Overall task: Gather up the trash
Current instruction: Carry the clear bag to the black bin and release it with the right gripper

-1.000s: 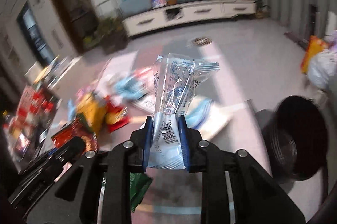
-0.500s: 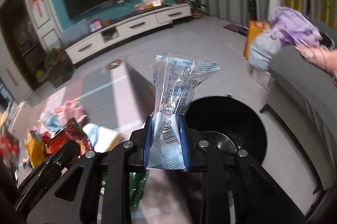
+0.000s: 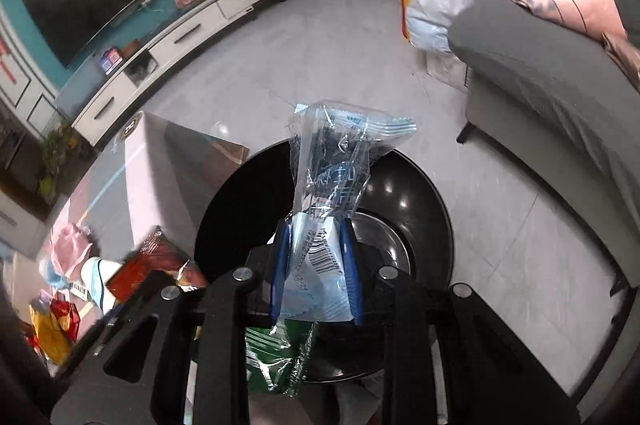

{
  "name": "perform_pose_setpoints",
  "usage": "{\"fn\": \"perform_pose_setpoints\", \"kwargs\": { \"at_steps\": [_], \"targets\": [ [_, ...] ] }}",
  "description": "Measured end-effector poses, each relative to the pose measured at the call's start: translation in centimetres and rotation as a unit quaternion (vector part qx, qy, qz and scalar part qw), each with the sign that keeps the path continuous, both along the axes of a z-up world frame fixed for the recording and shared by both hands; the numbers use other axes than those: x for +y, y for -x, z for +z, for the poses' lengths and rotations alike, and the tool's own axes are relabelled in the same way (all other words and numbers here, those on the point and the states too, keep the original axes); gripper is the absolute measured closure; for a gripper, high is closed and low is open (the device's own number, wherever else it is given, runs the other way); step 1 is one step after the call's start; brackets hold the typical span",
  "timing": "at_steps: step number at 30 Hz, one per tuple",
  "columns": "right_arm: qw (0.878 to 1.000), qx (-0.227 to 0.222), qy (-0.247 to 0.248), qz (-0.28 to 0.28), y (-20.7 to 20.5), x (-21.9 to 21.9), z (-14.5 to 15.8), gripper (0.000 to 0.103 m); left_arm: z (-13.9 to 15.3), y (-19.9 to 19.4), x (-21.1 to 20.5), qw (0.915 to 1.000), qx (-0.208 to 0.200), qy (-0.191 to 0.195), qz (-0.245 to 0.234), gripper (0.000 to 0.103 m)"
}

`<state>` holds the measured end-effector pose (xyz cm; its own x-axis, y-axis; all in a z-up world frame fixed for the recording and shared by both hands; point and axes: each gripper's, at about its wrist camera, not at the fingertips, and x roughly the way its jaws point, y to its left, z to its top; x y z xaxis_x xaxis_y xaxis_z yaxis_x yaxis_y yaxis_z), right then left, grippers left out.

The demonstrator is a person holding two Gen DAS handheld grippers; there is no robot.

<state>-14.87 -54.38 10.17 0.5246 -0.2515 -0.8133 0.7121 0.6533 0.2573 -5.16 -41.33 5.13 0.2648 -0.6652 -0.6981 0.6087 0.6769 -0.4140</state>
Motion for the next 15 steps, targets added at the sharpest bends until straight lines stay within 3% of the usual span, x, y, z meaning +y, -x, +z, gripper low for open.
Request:
{"fn": "perform_pose_setpoints", "kwargs": {
  "at_steps": [5,6,7,10,12,15],
  "targets": [
    [1.000,0.011,-0.005,-0.010,0.1,-0.3,-0.2,0.075,-1.4,0.2,-1.1,0.9996,0.022,0.000,-0.018,0.083],
    [1.000,0.014,-0.005,-0.011,0.1,-0.2,-0.3,0.073,-1.4,0.3,-1.1,0.9996,0.020,-0.001,-0.019,0.074],
    [1.000,0.013,-0.005,-0.010,0.2,-0.2,-0.2,0.067,-1.3,0.4,-1.1,0.9996,0.016,-0.002,-0.021,0.059],
    [1.000,0.003,-0.001,-0.012,0.4,0.0,0.2,0.045,-0.3,0.6,-0.5,0.9999,-0.011,-0.006,-0.009,0.036],
    [1.000,-0.004,0.009,-0.013,0.5,0.2,0.8,0.036,0.4,0.5,0.4,0.9997,-0.022,-0.006,-0.005,0.022],
    [1.000,-0.009,0.024,-0.005,0.5,0.8,1.5,0.025,1.5,0.3,2.6,0.9994,-0.035,0.002,0.006,0.014]
  ]
}}
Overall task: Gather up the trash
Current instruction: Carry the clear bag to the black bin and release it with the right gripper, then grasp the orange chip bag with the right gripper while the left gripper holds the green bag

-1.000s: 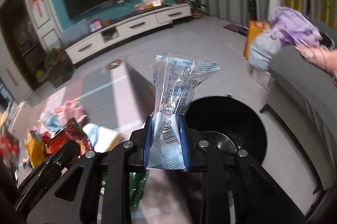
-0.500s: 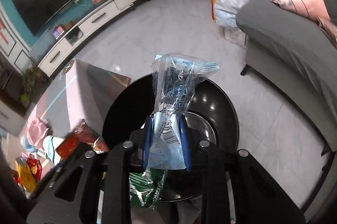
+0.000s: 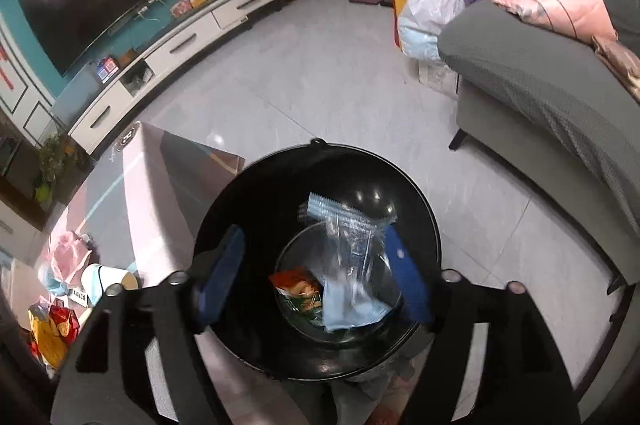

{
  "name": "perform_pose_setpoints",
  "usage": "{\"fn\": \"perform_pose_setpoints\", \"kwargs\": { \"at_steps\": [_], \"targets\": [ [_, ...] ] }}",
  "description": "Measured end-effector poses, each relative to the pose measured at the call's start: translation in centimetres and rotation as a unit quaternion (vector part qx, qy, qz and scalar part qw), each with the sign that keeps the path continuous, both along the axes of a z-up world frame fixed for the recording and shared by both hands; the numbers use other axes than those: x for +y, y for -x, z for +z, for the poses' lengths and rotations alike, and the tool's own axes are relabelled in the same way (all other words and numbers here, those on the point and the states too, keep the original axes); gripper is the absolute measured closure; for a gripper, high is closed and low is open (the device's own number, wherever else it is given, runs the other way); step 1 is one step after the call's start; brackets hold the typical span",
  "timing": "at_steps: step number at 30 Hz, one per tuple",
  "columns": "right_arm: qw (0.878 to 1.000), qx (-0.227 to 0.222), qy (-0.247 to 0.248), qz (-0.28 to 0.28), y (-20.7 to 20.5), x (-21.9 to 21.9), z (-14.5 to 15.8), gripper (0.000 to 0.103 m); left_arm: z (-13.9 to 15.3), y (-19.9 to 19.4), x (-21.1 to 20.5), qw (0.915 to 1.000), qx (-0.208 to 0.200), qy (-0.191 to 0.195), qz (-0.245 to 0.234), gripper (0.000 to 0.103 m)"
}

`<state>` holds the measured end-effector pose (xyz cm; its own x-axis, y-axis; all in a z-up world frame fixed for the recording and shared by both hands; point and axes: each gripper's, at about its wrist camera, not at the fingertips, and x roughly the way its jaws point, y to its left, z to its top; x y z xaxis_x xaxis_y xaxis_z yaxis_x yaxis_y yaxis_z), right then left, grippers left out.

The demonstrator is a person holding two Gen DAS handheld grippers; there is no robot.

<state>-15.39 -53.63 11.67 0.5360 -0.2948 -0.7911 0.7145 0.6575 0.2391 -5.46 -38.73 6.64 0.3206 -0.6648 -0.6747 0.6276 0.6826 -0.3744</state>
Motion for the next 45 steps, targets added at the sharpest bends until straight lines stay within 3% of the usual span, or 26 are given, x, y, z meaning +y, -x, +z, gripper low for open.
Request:
{"fn": "perform_pose_setpoints", "kwargs": {
  "at_steps": [1,8,12,19,24,27,31,34,38,45],
  "targets": [
    [1.000,-0.001,0.005,0.004,-0.1,0.4,0.3,0.021,0.5,-0.2,1.1,1.0000,-0.006,-0.001,0.007,0.009],
    [0.998,-0.008,0.043,0.049,-2.3,4.0,2.1,0.009,3.2,-1.9,9.9,0.9955,-0.034,-0.009,0.088,0.004],
    [0.994,-0.020,0.057,0.093,-4.0,7.0,3.2,0.006,4.6,-3.0,16.9,0.9851,-0.058,-0.027,0.160,0.003],
    [0.980,-0.063,0.044,0.185,-7.6,13.6,4.4,0.006,5.4,-5.4,32.1,0.9492,-0.040,-0.017,0.312,0.003],
    [0.965,-0.056,0.039,0.255,-10.4,19.0,3.6,0.006,4.9,-5.8,40.4,0.9154,-0.068,-0.057,0.393,0.003],
    [0.957,-0.048,0.031,0.285,-11.8,22.0,2.8,0.006,3.6,-6.5,45.0,0.8973,-0.054,-0.065,0.433,0.003],
    [0.944,-0.038,0.015,0.326,-13.6,26.2,1.8,0.006,1.2,-8.1,48.6,0.8940,0.000,-0.028,0.447,0.003],
    [0.929,-0.030,-0.008,0.368,-15.6,29.5,1.5,0.006,-0.3,-8.7,49.0,0.9050,0.040,-0.004,0.424,0.003],
    [0.911,-0.033,-0.031,0.411,-18.6,34.5,1.9,0.006,-1.5,-8.5,48.2,0.9076,0.056,-0.001,0.416,0.003],
    [0.891,-0.004,-0.037,0.453,-23.7,41.4,1.1,0.006,-4.0,-9.0,47.7,0.9094,0.084,0.000,0.407,0.003]
  ]
}}
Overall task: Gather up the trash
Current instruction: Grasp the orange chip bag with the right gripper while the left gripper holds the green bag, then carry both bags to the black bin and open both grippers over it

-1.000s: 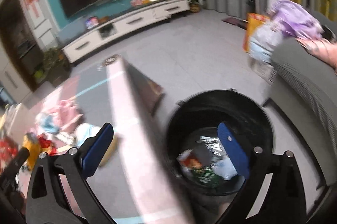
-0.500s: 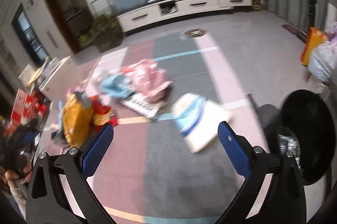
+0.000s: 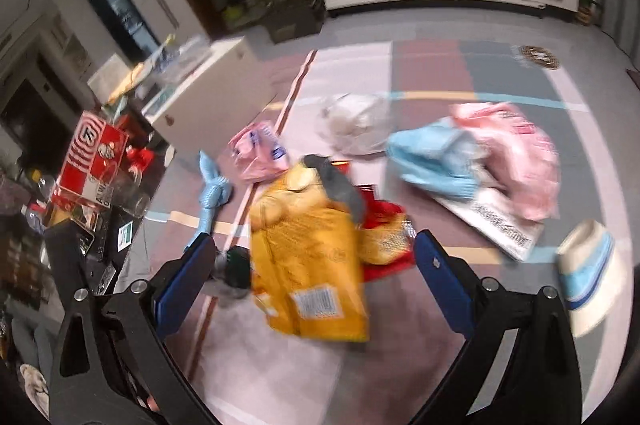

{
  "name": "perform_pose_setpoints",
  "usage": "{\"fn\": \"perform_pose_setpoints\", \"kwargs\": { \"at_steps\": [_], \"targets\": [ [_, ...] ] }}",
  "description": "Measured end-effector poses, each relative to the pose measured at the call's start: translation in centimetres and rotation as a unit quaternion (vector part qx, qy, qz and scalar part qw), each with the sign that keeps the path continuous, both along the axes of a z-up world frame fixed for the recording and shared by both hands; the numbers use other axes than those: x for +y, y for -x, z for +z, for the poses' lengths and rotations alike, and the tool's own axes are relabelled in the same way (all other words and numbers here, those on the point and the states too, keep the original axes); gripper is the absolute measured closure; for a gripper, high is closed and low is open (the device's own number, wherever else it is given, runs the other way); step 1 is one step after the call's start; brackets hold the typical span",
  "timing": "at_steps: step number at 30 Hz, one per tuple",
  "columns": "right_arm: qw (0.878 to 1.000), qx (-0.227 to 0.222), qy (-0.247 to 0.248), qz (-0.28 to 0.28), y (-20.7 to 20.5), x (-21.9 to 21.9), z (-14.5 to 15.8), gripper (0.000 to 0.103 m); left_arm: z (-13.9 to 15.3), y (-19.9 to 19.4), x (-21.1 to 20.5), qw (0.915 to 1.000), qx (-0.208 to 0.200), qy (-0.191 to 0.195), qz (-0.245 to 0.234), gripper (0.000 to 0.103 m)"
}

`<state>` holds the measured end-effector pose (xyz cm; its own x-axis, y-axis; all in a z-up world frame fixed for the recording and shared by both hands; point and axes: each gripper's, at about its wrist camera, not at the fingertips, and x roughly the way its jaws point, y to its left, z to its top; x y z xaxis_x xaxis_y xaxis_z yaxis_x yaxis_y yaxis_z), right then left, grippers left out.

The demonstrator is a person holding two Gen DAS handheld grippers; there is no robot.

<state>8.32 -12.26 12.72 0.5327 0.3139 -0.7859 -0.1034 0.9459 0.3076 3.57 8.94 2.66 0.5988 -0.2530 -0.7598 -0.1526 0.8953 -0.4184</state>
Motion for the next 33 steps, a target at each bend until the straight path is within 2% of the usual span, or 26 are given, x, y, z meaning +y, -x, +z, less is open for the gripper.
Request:
{"fn": "perform_pose_setpoints", "kwargs": {
  "at_steps": [5,8,11,13,14,15,16,19,22,24,33],
  "targets": [
    [0.999,0.015,0.050,-0.002,-1.5,2.3,-1.9,0.006,-0.7,-0.1,-0.2,1.0000,0.004,-0.001,0.001,0.003],
    [0.998,0.022,0.064,0.001,-1.5,2.5,-2.8,0.006,-1.0,-0.1,-0.3,0.9999,0.006,0.010,0.000,0.004],
    [0.997,0.027,0.071,0.001,-1.6,2.4,-3.4,0.007,-1.2,-0.1,-0.4,0.9998,0.005,0.020,-0.001,0.011],
    [0.997,0.032,0.072,0.002,-1.7,2.3,-3.7,0.010,-1.5,-0.2,-0.5,0.9994,0.010,0.031,-0.007,0.018],
    [0.997,0.035,0.072,0.003,-1.8,2.2,-3.9,0.010,-1.5,-0.1,-0.7,0.9996,0.010,0.025,-0.007,0.020],
    [0.997,0.038,0.069,0.002,-1.8,2.0,-4.1,0.013,-1.4,0.0,-1.0,0.9998,0.011,0.012,-0.006,0.027],
    [0.997,0.041,0.066,0.003,-1.9,1.9,-4.2,0.018,-1.4,-0.1,-1.4,0.9999,0.013,-0.003,-0.011,0.028],
    [0.997,0.044,0.060,0.008,-1.7,1.7,-4.3,0.030,-1.4,0.1,-1.7,0.9998,0.016,-0.008,-0.011,0.034],
    [0.997,0.035,0.073,0.009,-1.0,1.4,-4.1,0.035,-0.9,0.4,-2.1,0.9997,0.008,-0.019,-0.016,0.046],
    [0.996,0.032,0.077,0.010,-0.5,1.1,-3.9,0.038,-0.5,0.6,-2.4,0.9994,0.005,-0.027,-0.020,0.051],
    [0.998,-0.009,0.060,-0.002,3.3,-2.4,-0.8,0.039,2.2,2.5,-4.4,0.9968,-0.029,-0.054,-0.052,0.052]
  ]
}}
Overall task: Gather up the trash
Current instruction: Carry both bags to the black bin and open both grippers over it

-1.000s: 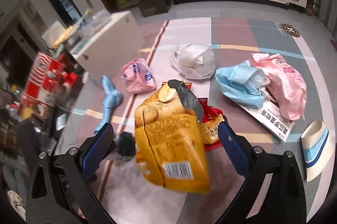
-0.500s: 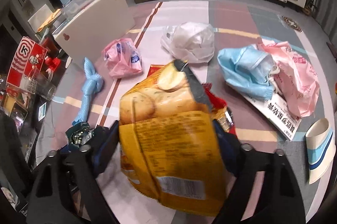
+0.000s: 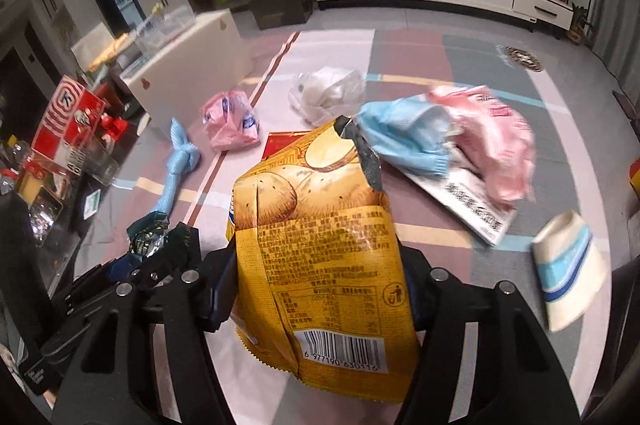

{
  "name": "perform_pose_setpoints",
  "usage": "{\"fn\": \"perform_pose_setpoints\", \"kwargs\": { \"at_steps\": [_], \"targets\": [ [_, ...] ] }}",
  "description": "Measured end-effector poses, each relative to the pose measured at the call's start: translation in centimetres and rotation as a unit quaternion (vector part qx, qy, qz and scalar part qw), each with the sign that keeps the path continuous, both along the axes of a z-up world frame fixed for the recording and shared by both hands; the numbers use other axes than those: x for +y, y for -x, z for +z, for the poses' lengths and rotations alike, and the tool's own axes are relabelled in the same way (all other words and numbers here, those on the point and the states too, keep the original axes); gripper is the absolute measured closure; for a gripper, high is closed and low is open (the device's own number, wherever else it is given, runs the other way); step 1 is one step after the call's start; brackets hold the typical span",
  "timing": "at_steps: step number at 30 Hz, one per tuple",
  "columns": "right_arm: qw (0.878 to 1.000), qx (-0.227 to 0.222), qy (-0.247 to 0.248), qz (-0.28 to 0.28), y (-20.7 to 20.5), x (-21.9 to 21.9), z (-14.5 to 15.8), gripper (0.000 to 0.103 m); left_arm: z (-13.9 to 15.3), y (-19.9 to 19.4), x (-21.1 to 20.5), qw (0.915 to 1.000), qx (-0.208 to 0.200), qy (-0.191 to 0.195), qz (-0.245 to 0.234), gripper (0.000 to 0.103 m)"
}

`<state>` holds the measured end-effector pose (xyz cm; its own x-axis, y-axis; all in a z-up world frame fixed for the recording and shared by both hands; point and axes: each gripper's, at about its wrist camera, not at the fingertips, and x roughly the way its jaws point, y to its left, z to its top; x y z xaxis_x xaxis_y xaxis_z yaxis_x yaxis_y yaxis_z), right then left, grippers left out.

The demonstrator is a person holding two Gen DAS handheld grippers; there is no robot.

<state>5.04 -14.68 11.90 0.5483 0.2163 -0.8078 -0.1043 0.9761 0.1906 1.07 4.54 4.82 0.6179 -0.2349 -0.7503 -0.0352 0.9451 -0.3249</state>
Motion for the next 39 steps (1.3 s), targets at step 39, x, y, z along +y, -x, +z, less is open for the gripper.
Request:
{"fn": "perform_pose_setpoints", "kwargs": {
  "at_steps": [39],
  "targets": [
    [0.969,-0.160,0.000,-0.189,13.3,-21.1,10.4,0.039,8.8,7.0,-23.8,0.9730,-0.111,-0.030,-0.200,0.051]
  ]
}}
